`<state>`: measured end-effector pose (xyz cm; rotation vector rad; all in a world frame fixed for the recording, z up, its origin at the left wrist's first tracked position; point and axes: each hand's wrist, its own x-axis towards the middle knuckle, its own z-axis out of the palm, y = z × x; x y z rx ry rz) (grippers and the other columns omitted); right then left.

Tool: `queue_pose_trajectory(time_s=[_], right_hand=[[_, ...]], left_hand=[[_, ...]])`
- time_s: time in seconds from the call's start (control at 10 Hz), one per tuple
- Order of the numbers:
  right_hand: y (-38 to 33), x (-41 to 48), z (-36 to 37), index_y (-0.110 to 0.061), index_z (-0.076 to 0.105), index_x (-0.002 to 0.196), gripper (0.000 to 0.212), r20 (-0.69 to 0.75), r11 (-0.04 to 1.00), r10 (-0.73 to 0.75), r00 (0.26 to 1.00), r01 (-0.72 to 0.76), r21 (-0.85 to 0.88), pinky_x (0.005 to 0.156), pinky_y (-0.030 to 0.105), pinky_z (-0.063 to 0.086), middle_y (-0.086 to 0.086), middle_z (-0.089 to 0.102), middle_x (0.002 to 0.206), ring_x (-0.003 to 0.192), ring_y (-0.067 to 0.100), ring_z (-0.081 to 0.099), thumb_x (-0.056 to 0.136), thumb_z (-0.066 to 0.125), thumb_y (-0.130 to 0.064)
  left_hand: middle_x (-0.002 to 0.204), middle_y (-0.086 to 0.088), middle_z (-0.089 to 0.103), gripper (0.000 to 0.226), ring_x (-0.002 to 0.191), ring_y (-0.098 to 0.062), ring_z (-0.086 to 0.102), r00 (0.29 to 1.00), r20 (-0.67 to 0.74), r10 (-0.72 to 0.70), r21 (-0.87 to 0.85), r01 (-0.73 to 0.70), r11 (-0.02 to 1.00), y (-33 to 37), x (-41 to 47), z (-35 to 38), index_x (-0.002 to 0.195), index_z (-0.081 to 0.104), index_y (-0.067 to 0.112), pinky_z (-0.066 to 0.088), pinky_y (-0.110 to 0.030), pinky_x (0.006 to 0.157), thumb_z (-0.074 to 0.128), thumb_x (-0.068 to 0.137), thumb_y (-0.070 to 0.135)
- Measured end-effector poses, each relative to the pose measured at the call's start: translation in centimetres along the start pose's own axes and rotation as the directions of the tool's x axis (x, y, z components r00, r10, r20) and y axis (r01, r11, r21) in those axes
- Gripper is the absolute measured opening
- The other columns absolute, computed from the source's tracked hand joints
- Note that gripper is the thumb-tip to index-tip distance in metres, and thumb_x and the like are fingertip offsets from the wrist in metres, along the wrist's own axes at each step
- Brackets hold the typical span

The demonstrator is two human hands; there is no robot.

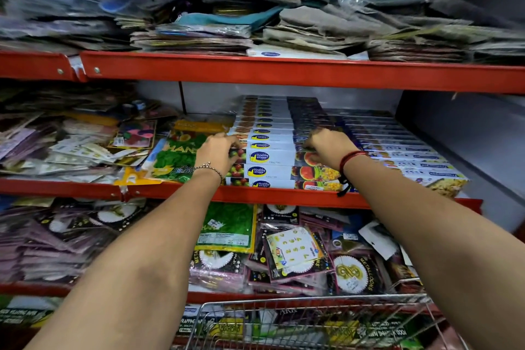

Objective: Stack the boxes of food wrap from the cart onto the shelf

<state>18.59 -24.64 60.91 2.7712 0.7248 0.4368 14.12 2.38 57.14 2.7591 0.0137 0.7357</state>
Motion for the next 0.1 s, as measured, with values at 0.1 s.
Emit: queue_pose_trajectory(time_s=[0.1], right_hand=[[-0.42, -1.47, 0.40, -0.009, 0.056, 0.133, 0.045, -0.116, 0.999, 0.032, 0.993, -0.034, -0.021, 0.087, 0.047, 0.051, 0.016, 0.055, 0.129, 0.117, 0.035, 0.054, 0.095, 0.059, -0.033]], left_hand=[[0.117, -0.005, 0.062, 0.031, 0.111, -0.028, 0.060, 0.999, 0.023, 0.041, 0.089, -0.043, 0.995, 0.38, -0.43, -0.11, 0.114, 0.064, 0.026, 0.059, -0.043, 0.078, 0.072, 0.084, 0.030]])
